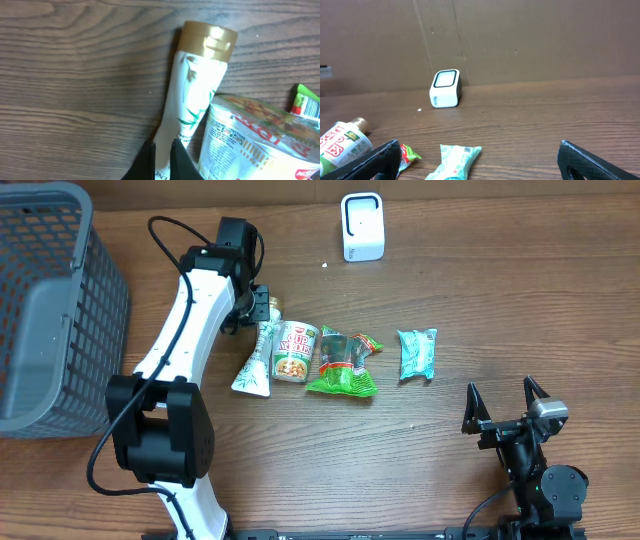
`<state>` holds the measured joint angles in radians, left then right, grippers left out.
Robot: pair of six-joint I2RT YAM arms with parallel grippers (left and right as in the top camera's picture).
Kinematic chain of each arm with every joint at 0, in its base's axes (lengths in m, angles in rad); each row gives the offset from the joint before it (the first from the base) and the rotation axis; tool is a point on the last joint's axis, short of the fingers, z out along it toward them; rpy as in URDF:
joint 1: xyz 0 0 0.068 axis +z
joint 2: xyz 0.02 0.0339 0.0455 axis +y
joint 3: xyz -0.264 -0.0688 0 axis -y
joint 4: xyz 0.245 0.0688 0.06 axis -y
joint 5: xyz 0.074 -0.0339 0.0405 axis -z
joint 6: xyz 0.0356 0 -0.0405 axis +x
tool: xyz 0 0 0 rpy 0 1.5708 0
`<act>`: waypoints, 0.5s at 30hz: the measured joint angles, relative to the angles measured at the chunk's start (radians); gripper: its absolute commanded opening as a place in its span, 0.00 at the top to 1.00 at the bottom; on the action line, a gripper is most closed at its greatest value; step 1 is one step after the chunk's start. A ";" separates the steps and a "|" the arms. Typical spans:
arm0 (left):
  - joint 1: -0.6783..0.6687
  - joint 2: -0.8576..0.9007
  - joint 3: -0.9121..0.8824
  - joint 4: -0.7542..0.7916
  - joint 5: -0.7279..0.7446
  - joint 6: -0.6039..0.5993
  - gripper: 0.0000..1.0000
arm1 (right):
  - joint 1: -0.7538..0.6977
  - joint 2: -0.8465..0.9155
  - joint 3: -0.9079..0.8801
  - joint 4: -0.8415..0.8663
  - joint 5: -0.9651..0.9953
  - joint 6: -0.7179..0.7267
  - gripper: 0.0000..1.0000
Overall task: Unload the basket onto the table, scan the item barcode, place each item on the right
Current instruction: 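Lift the white bottle out and lower it left of the cup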
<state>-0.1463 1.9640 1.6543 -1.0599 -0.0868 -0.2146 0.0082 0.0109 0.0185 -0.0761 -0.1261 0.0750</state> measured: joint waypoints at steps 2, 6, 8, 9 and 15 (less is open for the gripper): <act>0.000 0.000 -0.023 0.012 0.016 0.000 0.96 | 0.000 0.000 0.000 0.000 0.000 0.000 0.00; 0.000 0.000 -0.056 0.043 0.071 0.012 0.96 | 0.000 0.000 0.000 0.000 0.000 0.000 0.00; 0.000 0.000 -0.064 0.058 0.100 0.028 0.96 | 0.000 0.000 0.000 0.000 0.000 0.000 0.00; 0.000 0.000 -0.066 0.059 0.108 0.037 0.96 | 0.000 0.000 0.000 0.000 0.000 0.000 0.00; 0.000 0.000 -0.068 0.066 0.133 0.099 0.96 | 0.000 0.000 0.000 0.000 0.000 0.000 0.00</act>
<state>-0.1463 1.9640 1.5867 -0.9939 0.0460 -0.1154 0.0086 0.0109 0.0185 -0.0761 -0.1265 0.0750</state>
